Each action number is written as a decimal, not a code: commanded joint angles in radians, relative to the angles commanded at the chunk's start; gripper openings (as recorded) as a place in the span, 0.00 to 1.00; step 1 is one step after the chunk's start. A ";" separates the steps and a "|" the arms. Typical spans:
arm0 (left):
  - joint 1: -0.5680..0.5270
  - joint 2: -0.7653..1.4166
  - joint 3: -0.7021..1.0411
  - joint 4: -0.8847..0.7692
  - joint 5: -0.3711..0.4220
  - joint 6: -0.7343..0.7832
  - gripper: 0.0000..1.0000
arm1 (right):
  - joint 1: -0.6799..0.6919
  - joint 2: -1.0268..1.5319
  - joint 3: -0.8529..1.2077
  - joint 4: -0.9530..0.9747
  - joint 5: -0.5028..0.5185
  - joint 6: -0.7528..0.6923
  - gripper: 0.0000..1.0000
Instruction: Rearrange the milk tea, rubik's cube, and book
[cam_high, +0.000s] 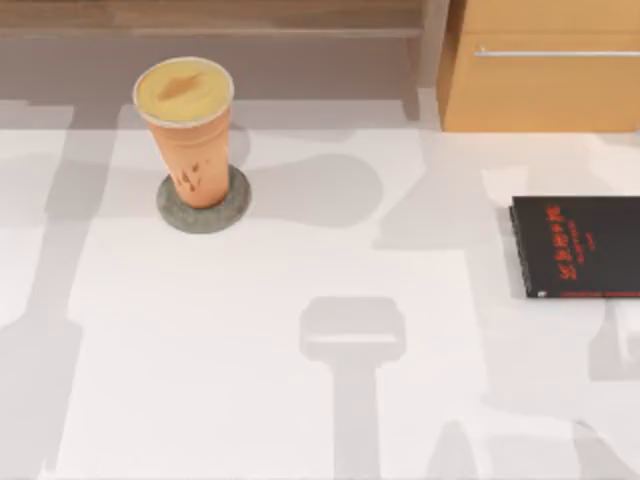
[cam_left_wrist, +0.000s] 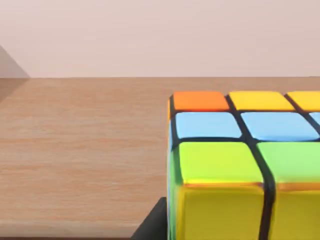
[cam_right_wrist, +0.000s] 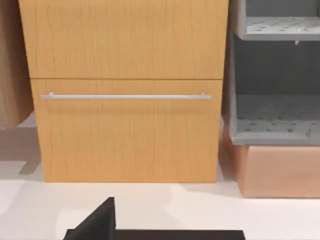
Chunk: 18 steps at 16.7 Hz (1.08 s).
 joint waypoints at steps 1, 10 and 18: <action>-0.011 0.002 -0.008 0.016 0.003 -0.007 0.00 | 0.000 0.000 0.000 0.000 0.000 0.000 1.00; 0.006 0.046 0.040 0.018 0.002 -0.022 0.00 | 0.000 0.000 0.000 0.000 0.000 0.000 1.00; 0.007 0.298 0.350 0.018 0.007 -0.016 0.00 | 0.000 0.000 0.000 0.000 0.000 0.000 1.00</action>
